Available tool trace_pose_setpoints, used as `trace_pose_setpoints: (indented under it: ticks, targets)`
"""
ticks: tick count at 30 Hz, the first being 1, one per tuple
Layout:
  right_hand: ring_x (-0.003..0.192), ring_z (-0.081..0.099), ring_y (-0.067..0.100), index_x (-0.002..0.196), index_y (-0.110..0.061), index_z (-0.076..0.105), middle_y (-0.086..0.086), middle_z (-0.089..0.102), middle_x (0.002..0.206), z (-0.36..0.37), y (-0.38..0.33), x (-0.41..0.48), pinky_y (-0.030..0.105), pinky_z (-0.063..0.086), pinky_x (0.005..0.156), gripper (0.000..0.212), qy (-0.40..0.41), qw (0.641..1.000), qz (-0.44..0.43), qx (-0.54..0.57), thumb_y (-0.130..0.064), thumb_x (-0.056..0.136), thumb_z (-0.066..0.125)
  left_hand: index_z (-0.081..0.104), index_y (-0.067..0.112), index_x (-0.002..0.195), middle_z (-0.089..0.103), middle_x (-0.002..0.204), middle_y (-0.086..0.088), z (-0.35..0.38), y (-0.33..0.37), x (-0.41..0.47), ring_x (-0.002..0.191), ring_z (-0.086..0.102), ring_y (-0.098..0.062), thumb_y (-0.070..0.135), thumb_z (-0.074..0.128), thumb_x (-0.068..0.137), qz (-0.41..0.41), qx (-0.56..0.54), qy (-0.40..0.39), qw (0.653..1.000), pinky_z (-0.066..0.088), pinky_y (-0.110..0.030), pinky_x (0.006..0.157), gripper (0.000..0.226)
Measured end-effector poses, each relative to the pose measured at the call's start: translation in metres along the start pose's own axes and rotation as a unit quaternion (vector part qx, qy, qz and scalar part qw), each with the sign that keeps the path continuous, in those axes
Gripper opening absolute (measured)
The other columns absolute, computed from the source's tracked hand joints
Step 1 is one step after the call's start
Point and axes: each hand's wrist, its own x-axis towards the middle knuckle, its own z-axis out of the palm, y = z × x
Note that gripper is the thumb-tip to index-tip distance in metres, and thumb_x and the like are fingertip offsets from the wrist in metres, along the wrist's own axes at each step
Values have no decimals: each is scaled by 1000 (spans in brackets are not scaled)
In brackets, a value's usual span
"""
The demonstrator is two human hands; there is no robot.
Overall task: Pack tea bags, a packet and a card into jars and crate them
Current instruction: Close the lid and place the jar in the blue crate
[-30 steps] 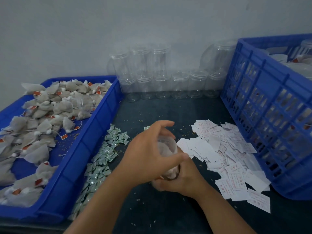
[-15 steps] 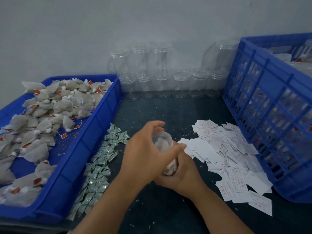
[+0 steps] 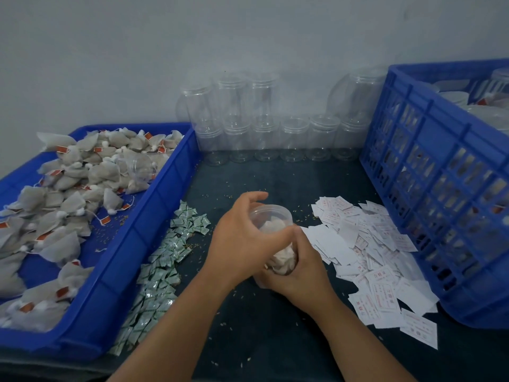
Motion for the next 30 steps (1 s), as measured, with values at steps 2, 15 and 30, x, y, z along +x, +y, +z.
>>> trace_pose_setpoints:
  ticks: [2, 15, 30]
  targets:
    - [100, 78, 8, 126, -43, 65, -12, 79, 114, -5, 3, 2, 16, 57, 78, 69, -17, 1000, 5, 8, -30, 66, 98, 58, 47, 121, 68, 112, 24, 0, -2, 1, 105, 66, 4, 58, 80, 55, -2, -20, 7, 1000, 58, -34, 95, 70]
    - [136, 61, 5, 153, -53, 43, -21, 63, 145, -7, -12, -1, 25, 54, 107, 93, -61, 997, 5, -47, -30, 77, 92, 35, 50, 150, 56, 135, 27, -21, -21, -10, 126, 55, 5, 60, 84, 66, 70, -51, -109, 990, 48, -19, 104, 98]
    - [118, 51, -16, 151, -56, 34, -37, 45, 132, -149, -181, -13, 14, 45, 87, 99, -21, 925, -24, -378, -79, 68, 83, 66, 46, 118, 73, 113, 17, 19, 76, 17, 108, 69, -2, 47, 35, 108, 157, -158, -109, 969, 54, -32, 92, 33]
